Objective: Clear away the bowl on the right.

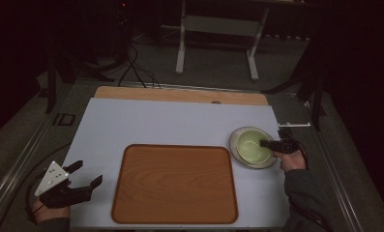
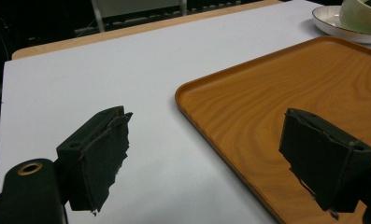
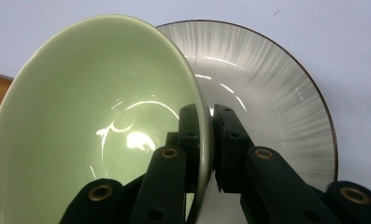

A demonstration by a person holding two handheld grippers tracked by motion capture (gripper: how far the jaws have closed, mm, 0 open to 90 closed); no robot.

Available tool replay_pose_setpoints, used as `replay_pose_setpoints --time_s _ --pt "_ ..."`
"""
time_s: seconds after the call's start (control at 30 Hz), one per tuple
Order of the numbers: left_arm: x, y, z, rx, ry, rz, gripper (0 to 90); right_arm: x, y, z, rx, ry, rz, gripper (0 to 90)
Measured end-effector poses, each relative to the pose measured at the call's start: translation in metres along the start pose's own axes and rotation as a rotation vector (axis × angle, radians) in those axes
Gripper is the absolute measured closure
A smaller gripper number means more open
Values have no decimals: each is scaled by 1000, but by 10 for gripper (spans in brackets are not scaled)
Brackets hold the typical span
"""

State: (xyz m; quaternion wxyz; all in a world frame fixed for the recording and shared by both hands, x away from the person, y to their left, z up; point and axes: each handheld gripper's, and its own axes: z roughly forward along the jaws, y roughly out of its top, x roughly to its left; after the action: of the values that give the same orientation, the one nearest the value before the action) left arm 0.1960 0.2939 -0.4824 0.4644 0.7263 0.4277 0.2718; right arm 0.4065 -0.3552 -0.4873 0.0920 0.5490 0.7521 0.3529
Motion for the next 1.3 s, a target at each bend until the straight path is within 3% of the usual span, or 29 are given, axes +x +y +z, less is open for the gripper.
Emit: replay_pose_setpoints --time_s 0.6,1.3 --pt "0 0 -1 -3 6 1 154 14 7 -15 -43 -1 -27 825" --pt "0 0 -1 -11 8 1 153 38 20 -34 -105 13 -89 824"
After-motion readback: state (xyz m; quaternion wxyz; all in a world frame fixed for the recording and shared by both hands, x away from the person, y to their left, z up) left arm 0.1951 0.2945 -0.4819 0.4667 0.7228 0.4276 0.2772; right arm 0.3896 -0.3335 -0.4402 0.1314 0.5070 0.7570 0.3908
